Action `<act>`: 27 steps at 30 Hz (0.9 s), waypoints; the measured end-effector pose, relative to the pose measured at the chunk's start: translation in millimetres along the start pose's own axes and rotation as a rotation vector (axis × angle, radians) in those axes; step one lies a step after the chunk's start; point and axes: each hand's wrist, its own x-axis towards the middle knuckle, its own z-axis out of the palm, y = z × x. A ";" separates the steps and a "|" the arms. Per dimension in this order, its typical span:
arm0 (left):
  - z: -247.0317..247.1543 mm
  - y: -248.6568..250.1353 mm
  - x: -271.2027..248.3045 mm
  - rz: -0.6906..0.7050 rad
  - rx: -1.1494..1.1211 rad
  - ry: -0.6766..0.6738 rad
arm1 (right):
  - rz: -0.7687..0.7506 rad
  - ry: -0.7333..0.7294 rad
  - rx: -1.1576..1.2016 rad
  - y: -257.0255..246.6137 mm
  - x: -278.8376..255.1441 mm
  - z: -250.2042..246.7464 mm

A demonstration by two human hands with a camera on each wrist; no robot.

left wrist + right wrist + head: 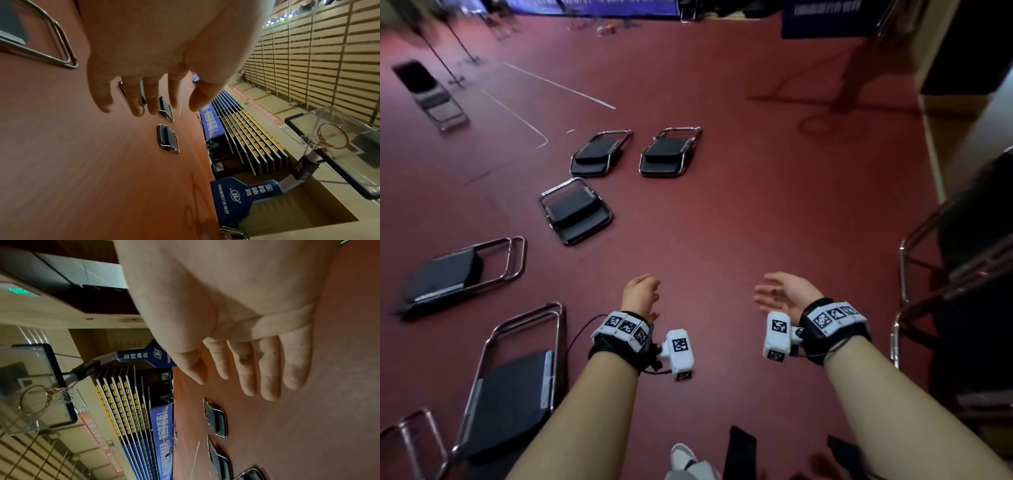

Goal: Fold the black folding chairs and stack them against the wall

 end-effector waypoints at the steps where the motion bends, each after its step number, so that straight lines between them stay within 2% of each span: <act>1: -19.8 6.1 18.8 -0.006 -0.006 -0.006 | 0.000 0.013 -0.012 2.5 10.0 25.6; 6: -96.8 48.2 93.7 -0.009 -0.057 -0.004 | 0.002 0.012 -0.041 -7.8 45.4 133.2; 11: -141.4 80.2 161.3 -0.015 -0.110 -0.009 | -0.005 0.024 -0.078 -27.8 83.1 211.3; 19: -145.3 116.1 277.6 -0.075 -0.157 -0.025 | 0.050 0.050 -0.110 -63.2 183.7 287.8; 24: -129.7 187.4 388.2 -0.032 -0.135 -0.010 | 0.045 0.042 -0.098 -125.5 280.7 344.8; 27: -115.0 243.8 463.0 -0.024 -0.128 0.018 | 0.043 0.030 -0.120 -184.9 343.0 382.7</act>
